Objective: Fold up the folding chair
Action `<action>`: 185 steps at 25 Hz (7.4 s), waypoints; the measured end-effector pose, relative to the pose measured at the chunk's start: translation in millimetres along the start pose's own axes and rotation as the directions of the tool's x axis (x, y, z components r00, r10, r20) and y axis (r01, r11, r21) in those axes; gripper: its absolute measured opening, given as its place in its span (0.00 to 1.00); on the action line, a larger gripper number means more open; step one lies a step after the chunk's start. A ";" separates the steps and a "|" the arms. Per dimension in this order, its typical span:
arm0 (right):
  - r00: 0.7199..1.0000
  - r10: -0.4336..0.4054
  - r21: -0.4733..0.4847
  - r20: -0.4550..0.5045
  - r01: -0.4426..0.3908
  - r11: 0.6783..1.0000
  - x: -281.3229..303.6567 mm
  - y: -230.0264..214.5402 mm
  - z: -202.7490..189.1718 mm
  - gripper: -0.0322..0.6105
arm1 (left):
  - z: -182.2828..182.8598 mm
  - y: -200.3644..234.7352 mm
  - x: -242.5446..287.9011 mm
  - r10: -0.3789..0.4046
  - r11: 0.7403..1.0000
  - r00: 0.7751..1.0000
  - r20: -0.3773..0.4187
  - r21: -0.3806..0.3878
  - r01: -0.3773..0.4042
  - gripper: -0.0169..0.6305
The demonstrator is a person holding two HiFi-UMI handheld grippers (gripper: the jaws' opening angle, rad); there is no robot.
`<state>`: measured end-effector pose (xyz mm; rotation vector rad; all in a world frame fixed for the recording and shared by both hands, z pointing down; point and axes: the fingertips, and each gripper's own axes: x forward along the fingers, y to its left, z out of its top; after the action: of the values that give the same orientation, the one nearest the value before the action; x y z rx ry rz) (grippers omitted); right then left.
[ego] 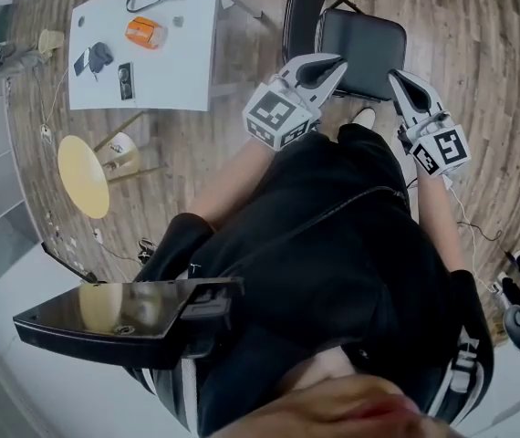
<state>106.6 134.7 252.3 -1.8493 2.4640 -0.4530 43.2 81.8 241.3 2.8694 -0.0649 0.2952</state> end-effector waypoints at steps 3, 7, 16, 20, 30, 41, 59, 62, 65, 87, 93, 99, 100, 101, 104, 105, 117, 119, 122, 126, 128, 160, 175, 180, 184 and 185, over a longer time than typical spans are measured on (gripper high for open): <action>0.999 0.035 0.017 -0.024 -0.034 0.999 -2.5 -27.4 -14.2 0.07 | -5.3 4.2 24.2 0.051 0.998 0.998 -0.025 -0.019 -0.052 0.04; 0.994 0.085 0.049 -0.062 -0.082 0.995 2.6 -60.6 -43.3 0.07 | -17.4 19.8 45.6 0.114 0.993 0.992 -0.051 -0.033 -0.116 0.04; 0.978 0.049 0.356 -0.204 0.027 0.934 32.9 -162.4 -202.3 0.08 | -106.7 131.1 46.3 0.185 0.970 0.933 -0.309 -0.092 -0.223 0.04; 0.943 0.010 0.471 -0.333 0.157 0.868 32.4 -225.7 -316.2 0.20 | -146.0 206.4 29.8 0.258 0.936 0.875 -0.410 -0.117 -0.331 0.17; 0.913 -0.087 0.587 -0.398 0.327 0.741 -12.3 -323.2 -500.0 0.46 | -259.2 269.9 7.8 0.148 0.864 0.772 -0.619 -0.298 -0.405 0.39; 0.885 0.095 0.752 -0.456 0.327 0.572 -18.8 -373.4 -620.1 0.56 | -294.6 264.0 32.1 0.043 0.835 0.727 -0.685 -0.374 -0.403 0.39; 0.908 0.330 0.903 -0.259 0.106 0.417 29.3 -368.5 -629.0 0.53 | -322.0 260.2 46.8 0.011 0.828 0.627 -0.779 -0.345 -0.442 0.12; 0.905 0.339 0.914 -0.257 0.113 0.391 32.1 -361.6 -618.7 0.52 | -314.7 257.9 44.9 0.022 0.831 0.622 -0.783 -0.331 -0.446 0.12; 0.904 0.337 0.920 -0.261 0.128 0.370 37.3 -346.3 -605.6 0.50 | -302.8 256.9 36.1 0.039 0.836 0.608 -0.793 -0.307 -0.455 0.12; 0.787 0.617 0.902 -0.003 -0.264 0.342 170.9 -169.4 -394.0 0.27 | -216.5 310.0 -67.2 0.103 0.834 0.571 -0.814 -0.242 -0.496 0.12; 0.753 0.658 0.885 0.028 -0.325 0.334 234.7 -113.0 -353.6 0.20 | -201.7 329.1 -96.2 0.132 0.820 0.572 -0.810 -0.235 -0.521 0.11; 0.753 0.658 0.869 -0.025 -0.309 0.387 284.3 -70.4 -338.5 0.20 | -192.9 340.6 -115.5 0.152 0.822 0.568 -0.809 -0.216 -0.527 0.11; 0.753 0.657 0.868 -0.026 -0.309 0.389 292.0 -64.9 -336.9 0.20 | -191.2 341.4 -117.2 0.156 0.823 0.566 -0.810 -0.210 -0.528 0.11; 0.753 0.658 0.875 -0.014 -0.309 0.373 299.5 -58.2 -334.7 0.20 | -189.6 342.3 -118.9 0.161 0.823 0.564 -0.810 -0.205 -0.529 0.11; 0.750 0.661 0.902 0.038 -0.311 0.300 323.0 -34.9 -327.5 0.20 | -185.8 346.3 -125.6 0.174 0.823 0.556 -0.813 -0.190 -0.535 0.11; 0.750 0.660 0.905 0.041 -0.308 0.293 331.2 -28.1 -327.0 0.20 | -184.9 347.8 -128.2 0.177 0.823 0.552 -0.815 -0.186 -0.537 0.11; 0.766 0.640 0.891 -0.059 -0.249 0.380 414.1 24.6 -331.5 0.20 | -177.5 367.2 -153.2 0.211 0.816 0.525 -0.825 -0.148 -0.559 0.11; 0.763 0.644 0.892 -0.065 -0.245 0.380 422.2 30.5 -333.4 0.21 | -178.8 369.6 -157.9 0.217 0.810 0.523 -0.824 -0.146 -0.567 0.11; 0.756 0.651 0.893 -0.066 -0.246 0.377 428.2 39.5 -337.4 0.21 | -183.8 369.8 -167.0 0.230 0.798 0.521 -0.822 -0.148 -0.585 0.11; 0.759 0.646 0.896 -0.074 -0.234 0.378 439.0 49.9 -341.4 0.21 | -187.9 377.4 -178.9 0.225 0.796 0.528 -0.819 -0.158 -0.584 0.11; 0.759 0.646 0.892 -0.085 -0.230 0.388 447.6 55.9 -343.0 0.21 | -188.1 380.9 -182.6 0.225 0.797 0.526 -0.820 -0.155 -0.584 0.11; 0.856 0.475 0.223 -0.204 -0.432 0.874 328.4 42.7 -207.5 0.31 | -18.7 281.0 -255.6 0.728 0.679 0.683 -0.061 0.195 -0.707 0.33; 0.762 0.640 -0.042 -0.104 -0.646 0.762 152.6 143.2 -14.6 0.07 | -15.1 50.8 -175.8 0.527 0.819 0.845 0.092 0.209 -0.534 0.07; 0.762 0.636 -0.115 -0.122 -0.647 0.754 130.8 164.7 -3.3 0.07 | -24.3 30.1 -168.3 0.500 0.855 0.859 0.107 0.095 -0.509 0.03; 0.771 0.617 -0.132 -0.159 -0.635 0.761 121.3 177.9 -6.8 0.07 | -30.0 26.7 -164.8 0.492 0.867 0.862 0.124 0.020 -0.497 0.03; 0.769 0.618 -0.133 -0.166 -0.638 0.759 118.6 181.4 -6.8 0.07 | -31.0 26.5 -163.8 0.492 0.867 0.862 0.124 0.014 -0.497 0.03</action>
<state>-99.4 70.0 232.0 -0.9125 3.0680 -0.2984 -125.0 67.1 243.4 2.8653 -0.8394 0.2215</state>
